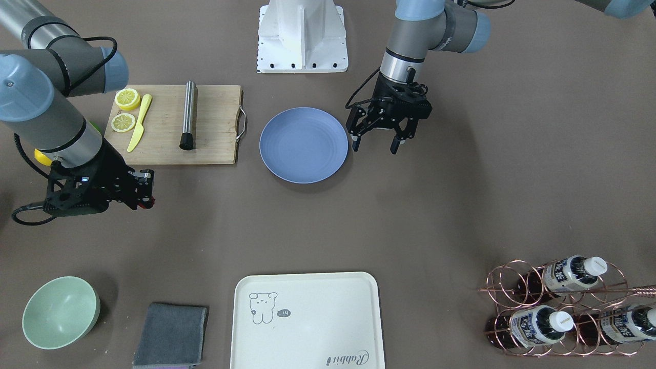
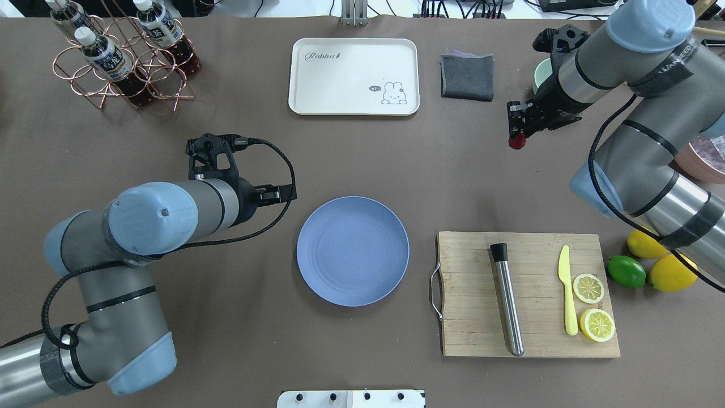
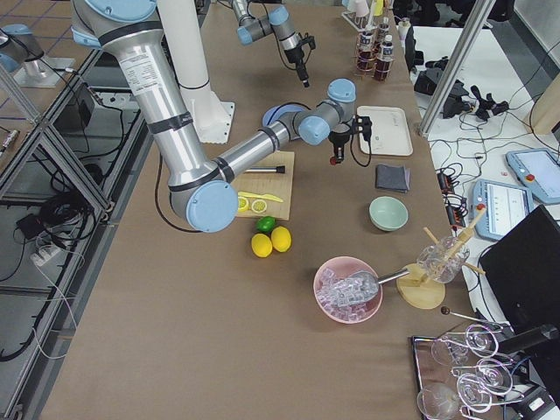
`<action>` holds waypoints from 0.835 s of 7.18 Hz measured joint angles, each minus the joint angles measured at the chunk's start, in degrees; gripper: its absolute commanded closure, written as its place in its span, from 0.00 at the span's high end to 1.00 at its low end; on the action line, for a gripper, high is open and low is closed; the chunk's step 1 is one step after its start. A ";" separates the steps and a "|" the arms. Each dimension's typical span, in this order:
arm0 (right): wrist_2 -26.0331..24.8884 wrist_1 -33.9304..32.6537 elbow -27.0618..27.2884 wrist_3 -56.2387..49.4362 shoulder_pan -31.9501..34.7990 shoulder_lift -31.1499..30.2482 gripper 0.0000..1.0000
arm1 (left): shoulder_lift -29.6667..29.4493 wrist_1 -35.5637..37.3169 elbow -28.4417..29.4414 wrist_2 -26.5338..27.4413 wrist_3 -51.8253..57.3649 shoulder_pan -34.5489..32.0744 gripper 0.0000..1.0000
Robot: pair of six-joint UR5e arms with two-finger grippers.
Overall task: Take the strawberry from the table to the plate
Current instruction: 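Carry the strawberry over the blue plate with the right gripper while the left arm retracts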
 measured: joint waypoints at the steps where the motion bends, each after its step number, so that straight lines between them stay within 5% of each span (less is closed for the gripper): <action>1: -2.05 -0.35 0.88 2.79 -2.24 0.89 0.00 | 0.25 -0.06 0.02 -0.49 1.09 -2.20 0.98; 3: -7.29 -1.71 2.71 8.15 -7.84 2.84 0.00 | 1.13 -0.42 0.29 -3.64 2.74 -6.19 0.98; 6: -15.01 -8.82 3.74 17.94 -18.02 10.12 0.00 | 5.61 0.15 1.92 -21.33 20.03 -15.90 0.98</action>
